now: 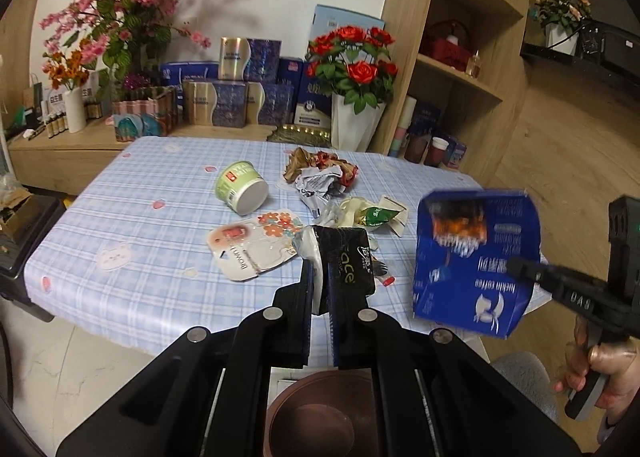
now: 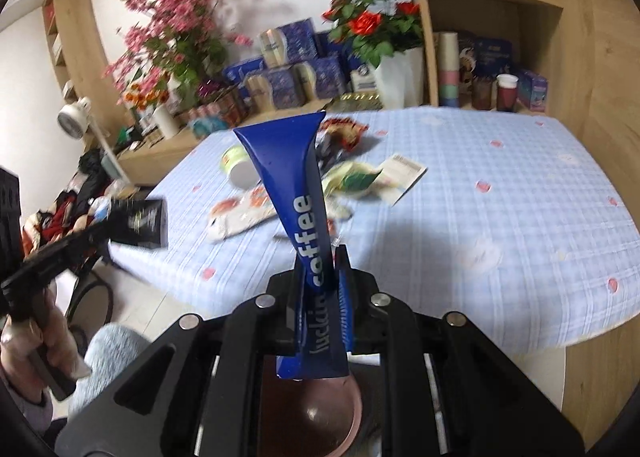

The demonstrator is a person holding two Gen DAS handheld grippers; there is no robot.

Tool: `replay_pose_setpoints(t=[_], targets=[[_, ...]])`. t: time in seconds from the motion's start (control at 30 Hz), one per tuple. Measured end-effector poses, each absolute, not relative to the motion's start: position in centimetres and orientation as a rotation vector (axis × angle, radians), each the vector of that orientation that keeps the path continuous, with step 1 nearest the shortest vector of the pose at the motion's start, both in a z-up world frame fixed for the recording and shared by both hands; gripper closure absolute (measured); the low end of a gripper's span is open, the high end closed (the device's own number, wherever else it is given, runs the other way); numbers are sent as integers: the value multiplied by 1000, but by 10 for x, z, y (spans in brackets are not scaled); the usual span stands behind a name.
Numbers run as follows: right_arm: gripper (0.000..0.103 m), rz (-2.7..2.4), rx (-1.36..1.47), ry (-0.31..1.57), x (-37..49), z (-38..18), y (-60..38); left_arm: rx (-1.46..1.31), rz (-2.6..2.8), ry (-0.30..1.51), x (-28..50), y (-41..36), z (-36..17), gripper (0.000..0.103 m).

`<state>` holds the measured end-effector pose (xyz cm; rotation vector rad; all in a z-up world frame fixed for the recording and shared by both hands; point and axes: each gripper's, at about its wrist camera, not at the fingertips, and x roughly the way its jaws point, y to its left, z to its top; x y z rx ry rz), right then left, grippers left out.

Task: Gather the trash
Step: 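Carry the coffee box and face packet down over the brown bin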

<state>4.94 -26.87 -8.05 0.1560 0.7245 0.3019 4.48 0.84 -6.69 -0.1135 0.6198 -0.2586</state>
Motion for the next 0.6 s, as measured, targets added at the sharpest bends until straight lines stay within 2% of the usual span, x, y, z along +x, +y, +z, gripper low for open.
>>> replay_pose_setpoints(t=[0.27, 0.6], targets=[[86, 380, 150, 908, 8, -121, -241, -130, -259, 603, 8, 17, -71, 96], [86, 407, 66, 1257, 12, -225, -203, -117, -269, 648, 7, 14, -97, 96]])
